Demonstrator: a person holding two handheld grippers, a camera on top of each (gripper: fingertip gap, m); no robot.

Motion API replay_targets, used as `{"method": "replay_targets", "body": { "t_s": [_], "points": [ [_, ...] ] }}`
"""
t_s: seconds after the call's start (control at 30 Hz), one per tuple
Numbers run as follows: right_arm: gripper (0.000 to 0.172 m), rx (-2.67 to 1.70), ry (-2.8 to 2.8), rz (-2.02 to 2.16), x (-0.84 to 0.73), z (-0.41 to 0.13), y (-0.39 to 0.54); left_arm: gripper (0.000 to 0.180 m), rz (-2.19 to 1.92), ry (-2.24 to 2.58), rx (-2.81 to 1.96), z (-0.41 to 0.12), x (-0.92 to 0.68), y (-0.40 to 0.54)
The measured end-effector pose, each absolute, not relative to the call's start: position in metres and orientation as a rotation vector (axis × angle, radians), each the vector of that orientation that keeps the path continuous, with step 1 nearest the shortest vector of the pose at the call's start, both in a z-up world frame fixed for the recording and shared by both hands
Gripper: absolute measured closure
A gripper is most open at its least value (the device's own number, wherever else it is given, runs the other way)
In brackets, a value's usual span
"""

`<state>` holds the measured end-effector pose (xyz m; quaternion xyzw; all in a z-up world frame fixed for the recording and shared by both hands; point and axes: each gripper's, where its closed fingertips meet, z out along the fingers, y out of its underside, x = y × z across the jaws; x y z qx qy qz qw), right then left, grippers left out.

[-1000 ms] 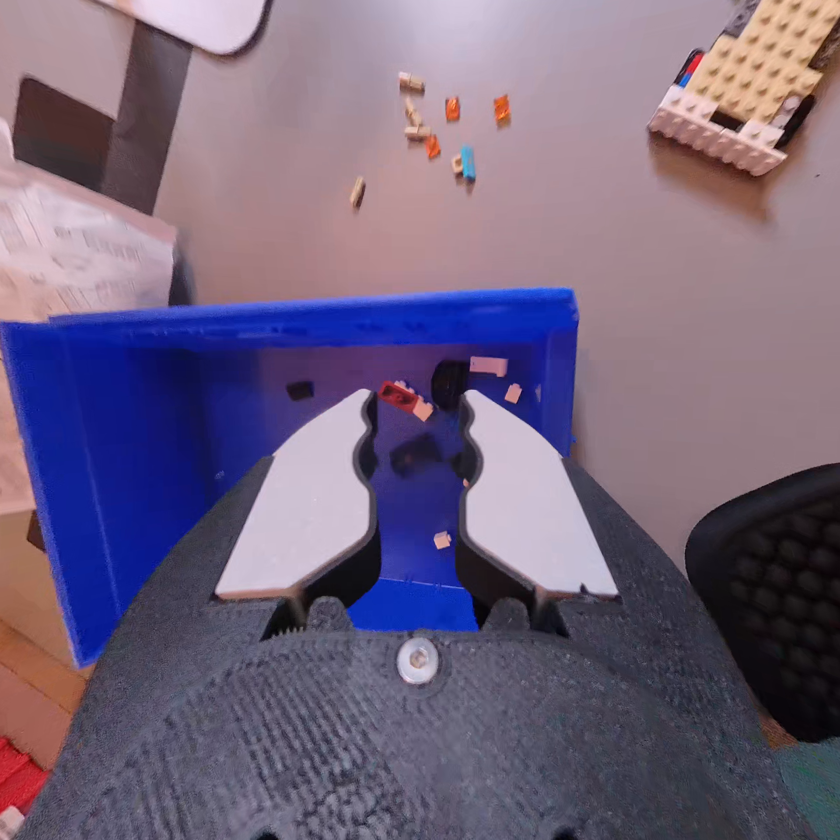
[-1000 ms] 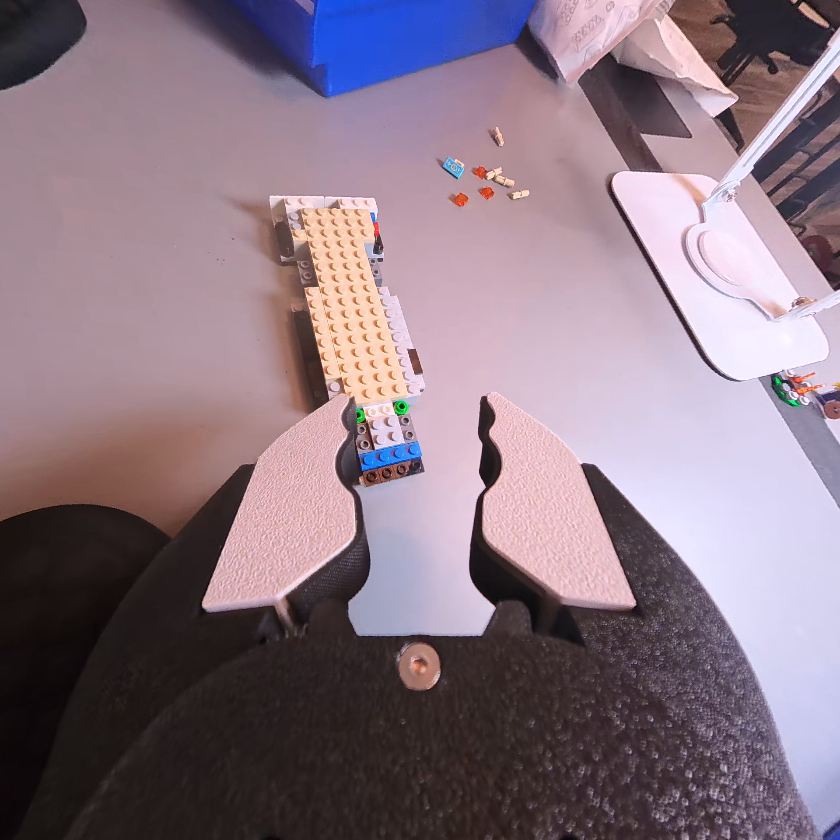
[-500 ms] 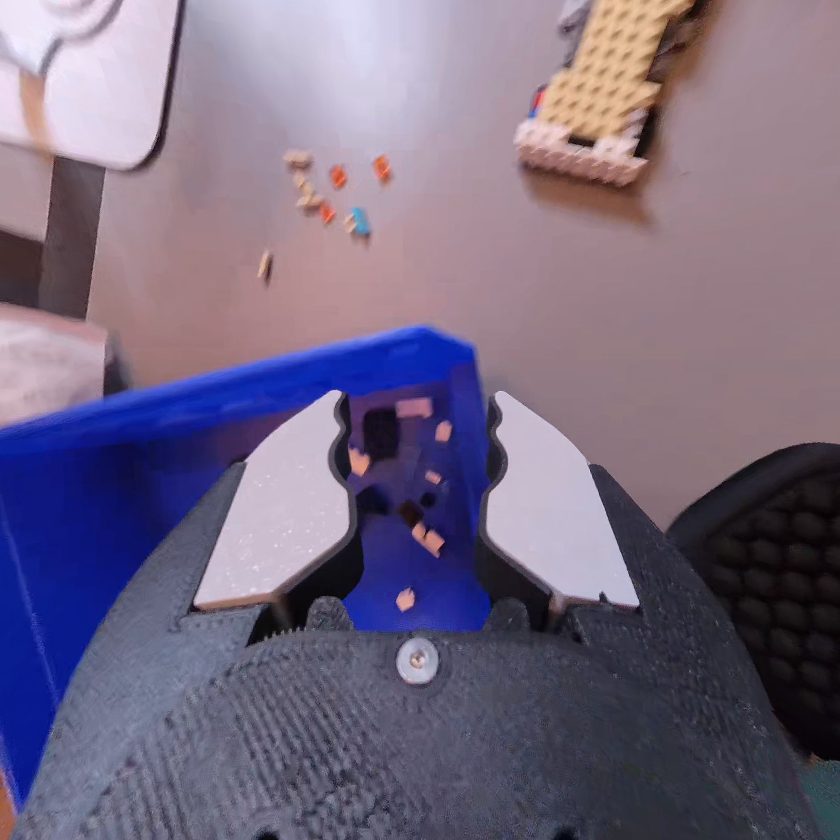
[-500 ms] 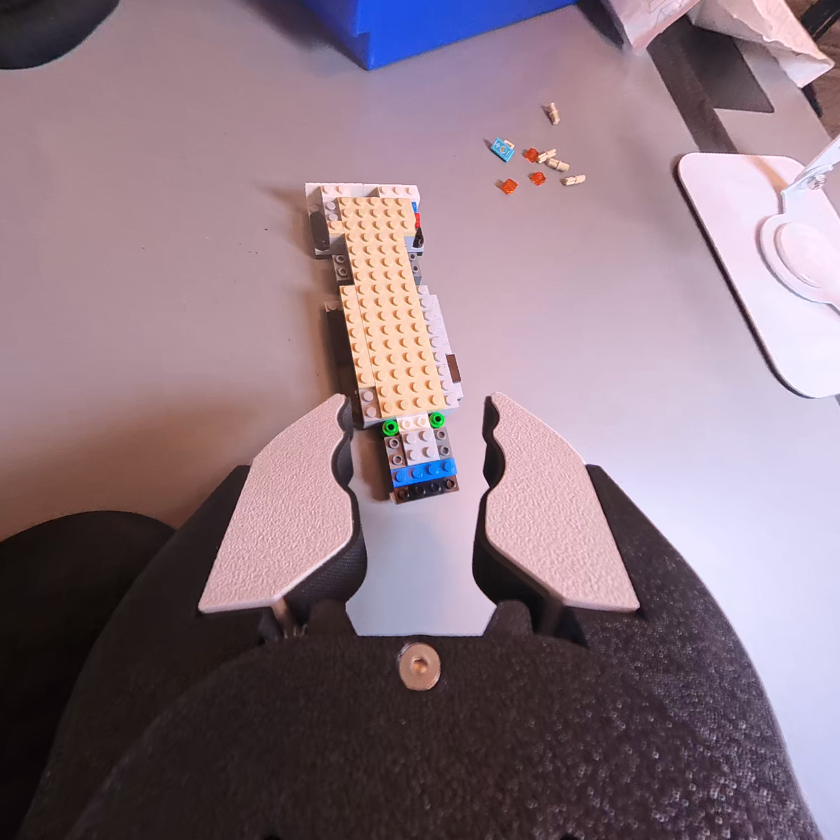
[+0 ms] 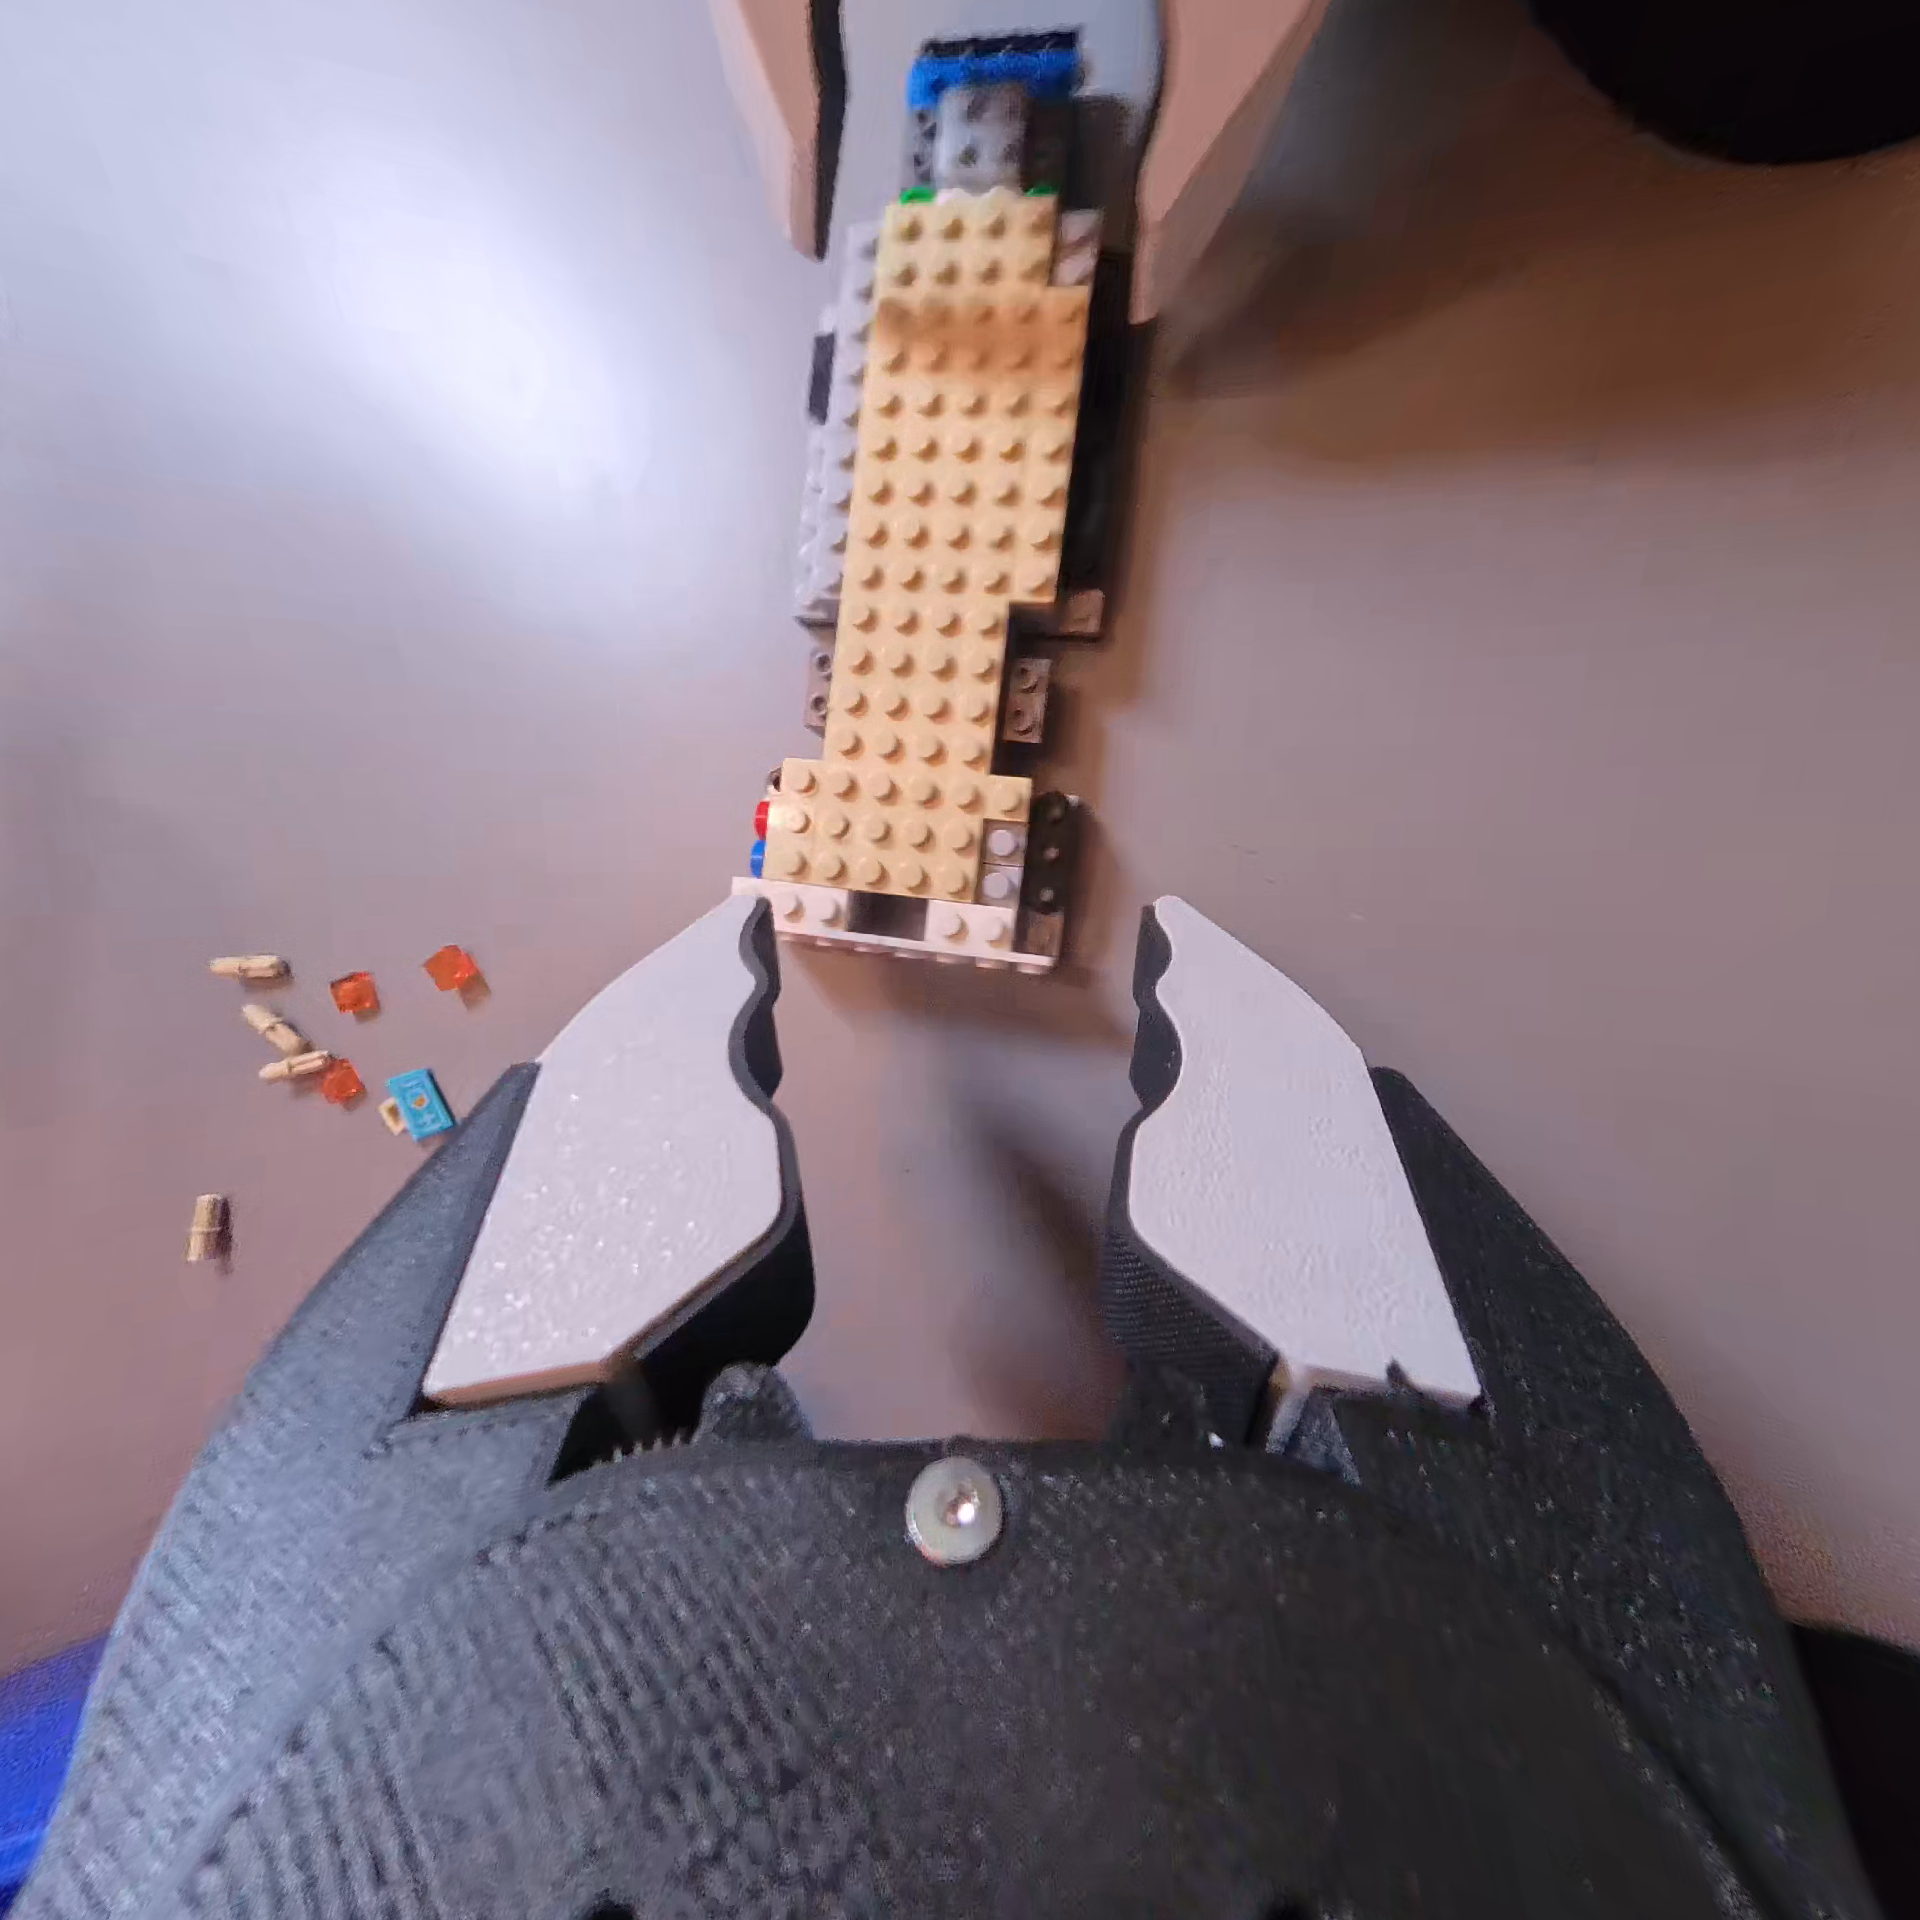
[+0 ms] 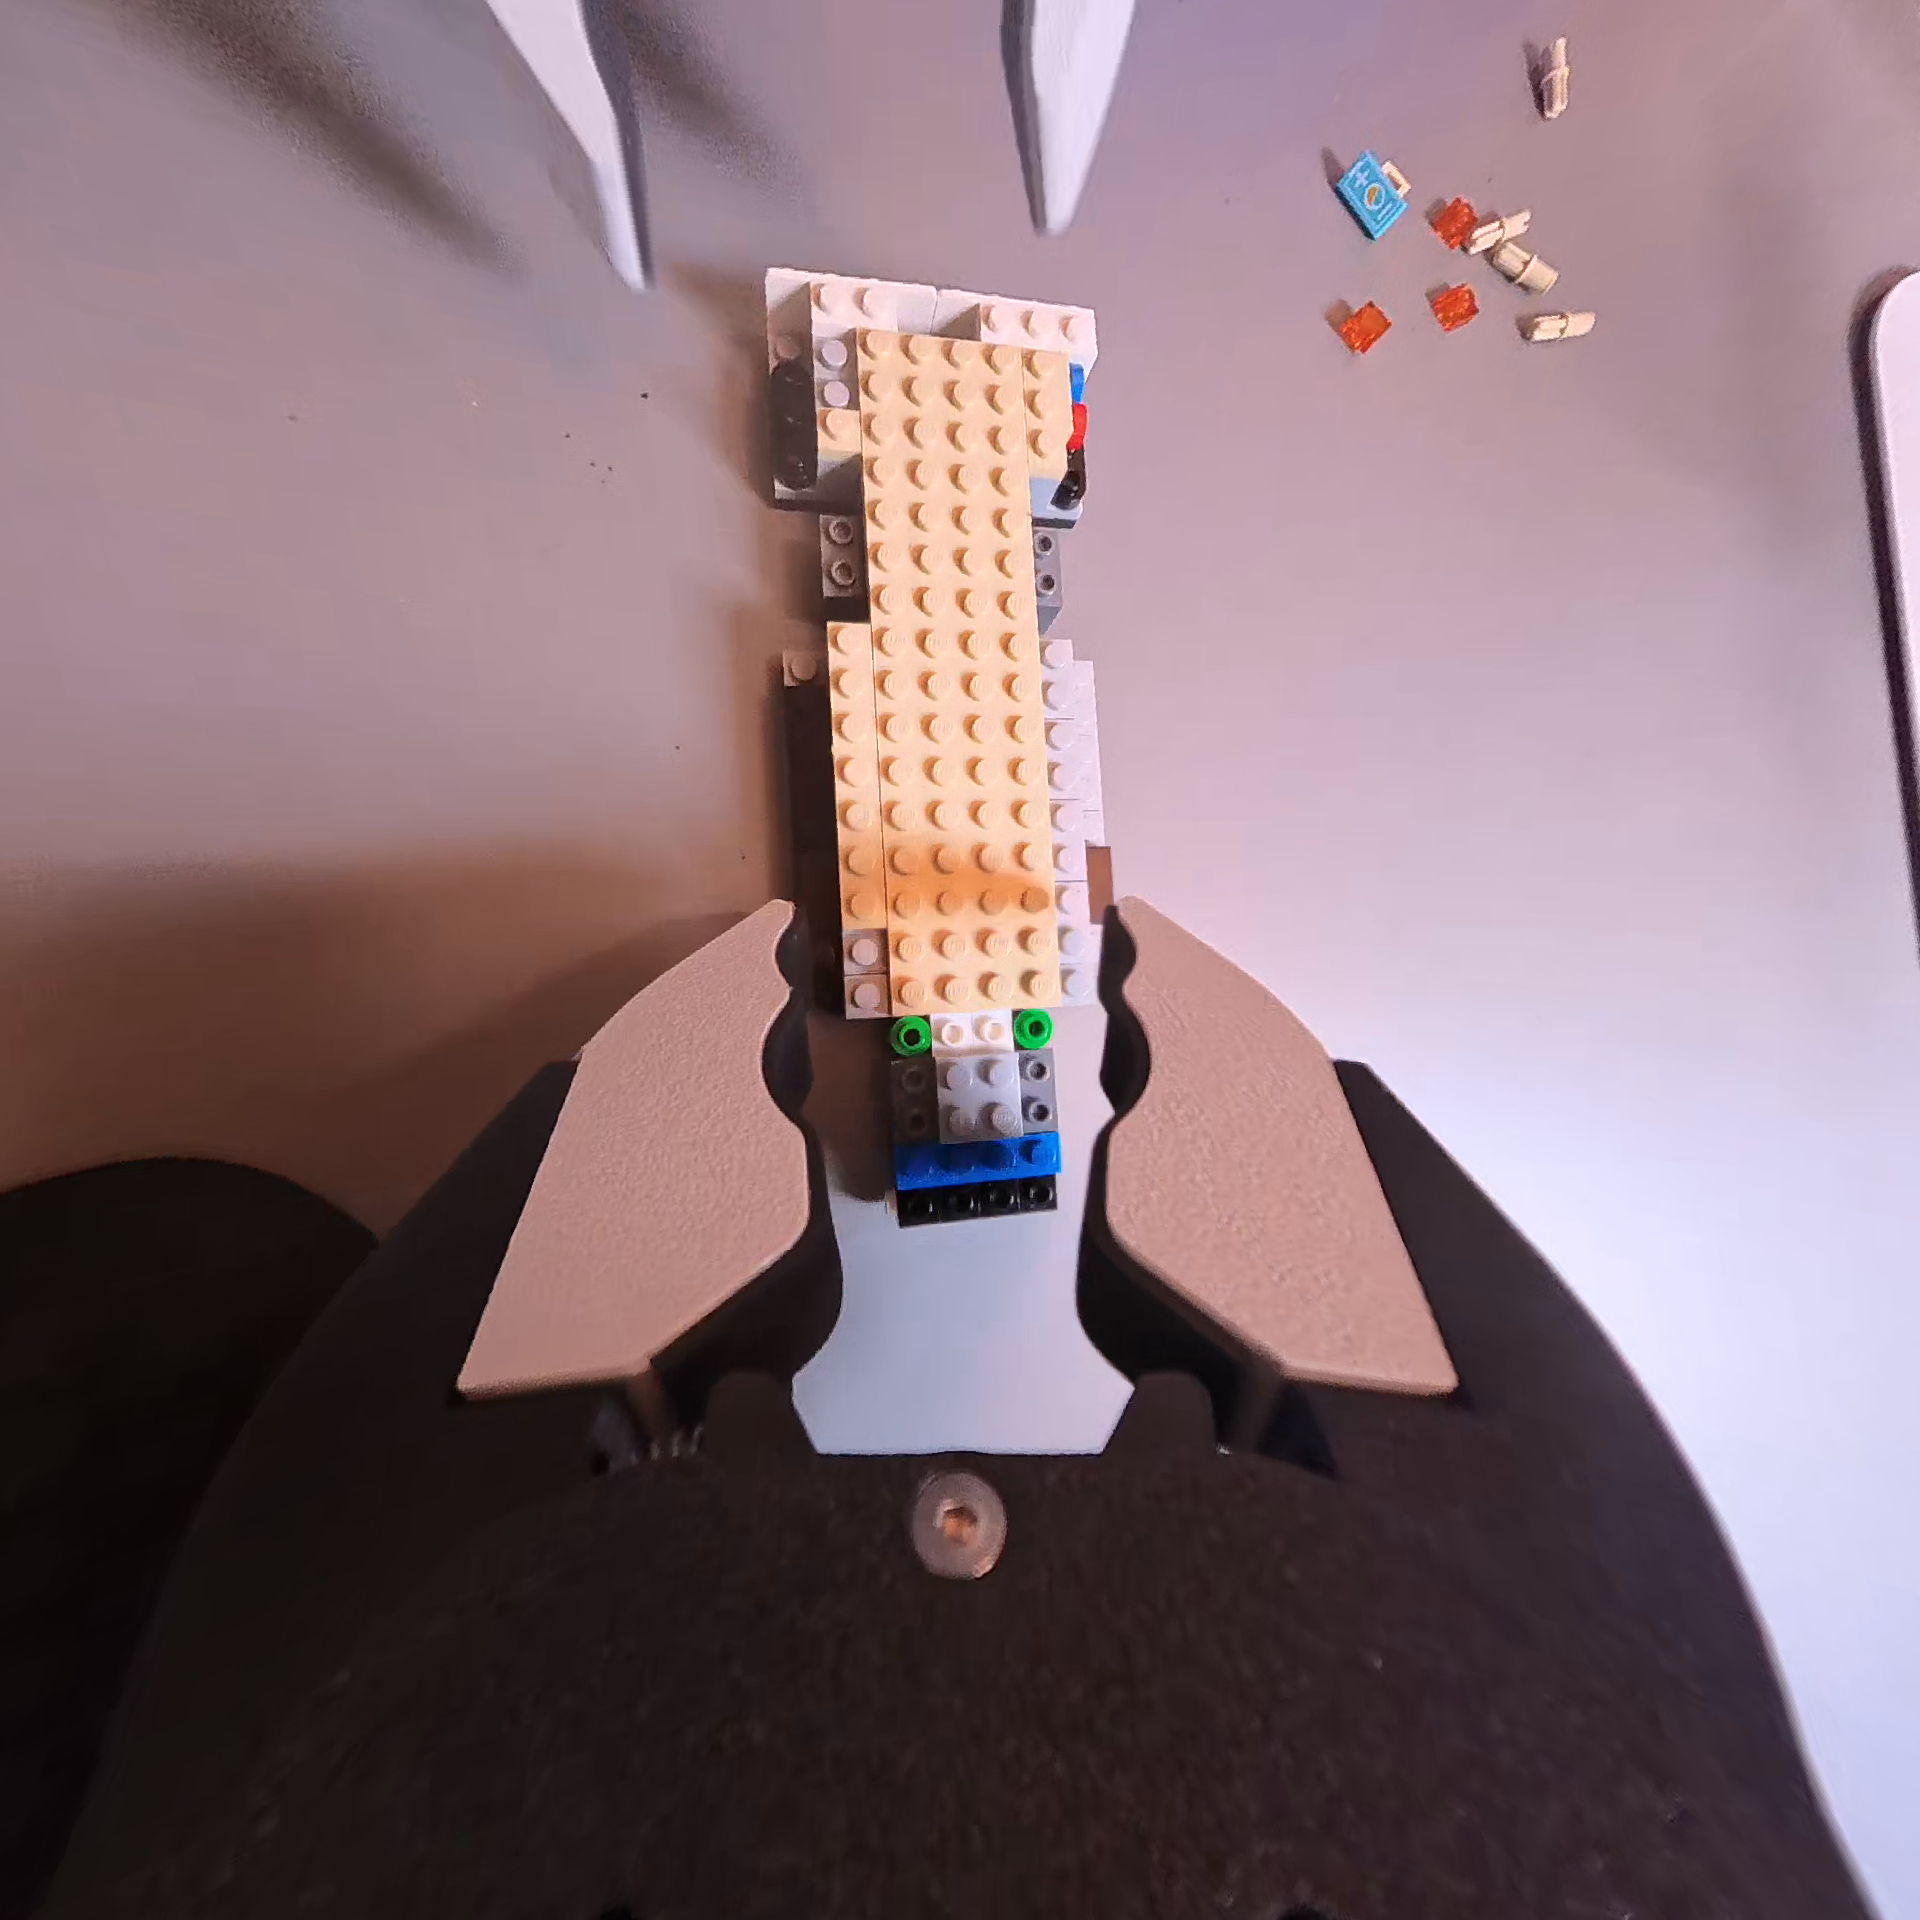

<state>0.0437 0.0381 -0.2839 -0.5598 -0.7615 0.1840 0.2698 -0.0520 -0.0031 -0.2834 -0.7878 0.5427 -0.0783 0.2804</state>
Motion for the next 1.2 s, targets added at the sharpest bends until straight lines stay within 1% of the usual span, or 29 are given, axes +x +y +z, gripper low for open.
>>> {"method": "replay_targets", "body": {
  "t_s": [0.07,0.1,0.17,0.27,0.47,0.5,0.53,0.57,0.73,0.77,0.8,0.87,0.97,1.07,1.2],
  "points": [
    [0.115,-1.503,-2.067,0.472,0.041,-0.285,0.037,0.119,-0.108,1.419,-2.146,-0.295,-0.059,0.007],
    [0.114,-1.504,-2.078,0.451,0.04,-0.286,0.037,0.126,-0.116,1.427,-2.139,-0.296,-0.058,0.006],
    [0.113,-1.506,-2.106,0.429,0.038,-0.29,0.036,0.132,-0.113,1.428,-2.124,-0.295,-0.057,0.003],
    [0.123,-1.528,-2.13,0.474,0.036,-0.292,0.033,0.147,-0.038,1.448,-2.076,-0.294,-0.059,0.002],
    [0.124,-1.528,-2.171,0.471,0.038,-0.292,0.031,0.15,-0.132,1.42,-2.038,-0.292,-0.057,-0.003],
    [0.124,-1.523,-2.183,0.467,0.039,-0.292,0.031,0.16,-0.157,1.419,-2.025,-0.29,-0.057,-0.004],
    [0.124,-1.521,-2.188,0.467,0.04,-0.292,0.031,0.166,-0.189,1.405,-2.015,-0.287,-0.057,-0.004],
    [0.13,-1.52,-2.185,0.478,0.041,-0.292,0.032,0.168,-0.218,1.383,-2.018,-0.285,-0.058,-0.003],
    [0.13,-1.5,-2.186,0.504,0.041,-0.292,0.031,0.169,-0.238,1.358,-2.019,-0.283,-0.058,-0.005],
    [0.13,-1.497,-2.19,0.502,0.041,-0.292,0.031,0.171,-0.251,1.348,-2.02,-0.282,-0.059,-0.005],
    [0.13,-1.495,-2.196,0.5,0.043,-0.292,0.031,0.177,-0.224,1.339,-2.026,-0.28,-0.065,-0.003],
    [0.13,-1.494,-2.196,0.499,0.045,-0.292,0.032,0.178,-0.308,1.297,-2.027,-0.275,-0.066,-0.006],
    [0.13,-1.491,-2.188,0.504,0.046,-0.292,0.032,0.178,-0.325,1.265,-2.026,-0.27,-0.073,-0.008],
    [0.13,-1.495,-2.19,0.496,0.048,-0.292,0.034,0.178,-0.38,1.206,-1.979,-0.246,-0.079,-0.011],
    [0.13,-1.503,-2.194,0.463,0.056,-0.292,0.04,0.178,-0.347,1.089,-1.918,-0.208,-0.107,-0.006]
  ]
}}
